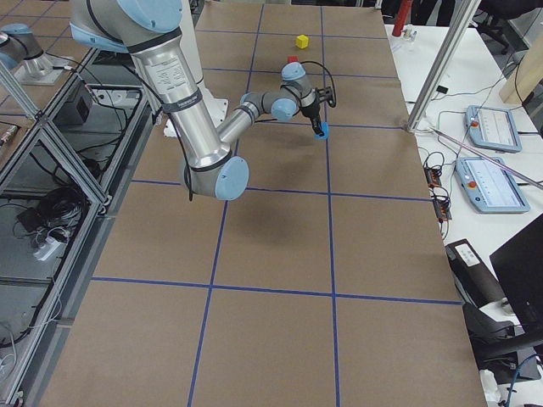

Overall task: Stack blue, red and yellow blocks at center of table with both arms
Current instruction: 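Carry the blue cube with the right gripper to the table center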

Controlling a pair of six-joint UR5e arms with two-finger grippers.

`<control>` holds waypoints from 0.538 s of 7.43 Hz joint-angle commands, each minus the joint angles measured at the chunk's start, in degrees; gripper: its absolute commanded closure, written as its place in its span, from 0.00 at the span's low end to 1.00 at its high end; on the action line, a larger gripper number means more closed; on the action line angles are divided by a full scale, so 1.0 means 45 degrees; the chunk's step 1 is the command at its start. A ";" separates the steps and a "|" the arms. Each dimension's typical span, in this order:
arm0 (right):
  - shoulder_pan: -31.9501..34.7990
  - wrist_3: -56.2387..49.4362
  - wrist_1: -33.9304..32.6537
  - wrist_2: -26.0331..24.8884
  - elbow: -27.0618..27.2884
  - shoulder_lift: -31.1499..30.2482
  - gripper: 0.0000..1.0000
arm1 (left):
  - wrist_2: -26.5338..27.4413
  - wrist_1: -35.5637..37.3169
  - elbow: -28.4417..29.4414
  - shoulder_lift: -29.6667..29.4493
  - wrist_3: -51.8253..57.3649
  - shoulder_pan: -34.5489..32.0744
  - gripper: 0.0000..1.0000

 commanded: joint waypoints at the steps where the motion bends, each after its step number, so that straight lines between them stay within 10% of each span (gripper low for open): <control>1: -0.0700 0.0734 -0.0191 -0.0587 -0.2105 0.1914 1.00 | 0.0007 0.0000 0.0041 0.0042 0.0000 0.0000 0.00; 4: -0.1092 0.0913 -0.0152 -0.0589 -0.2290 0.2059 1.00 | 0.0027 0.0019 0.0217 0.0042 0.0039 0.0000 0.00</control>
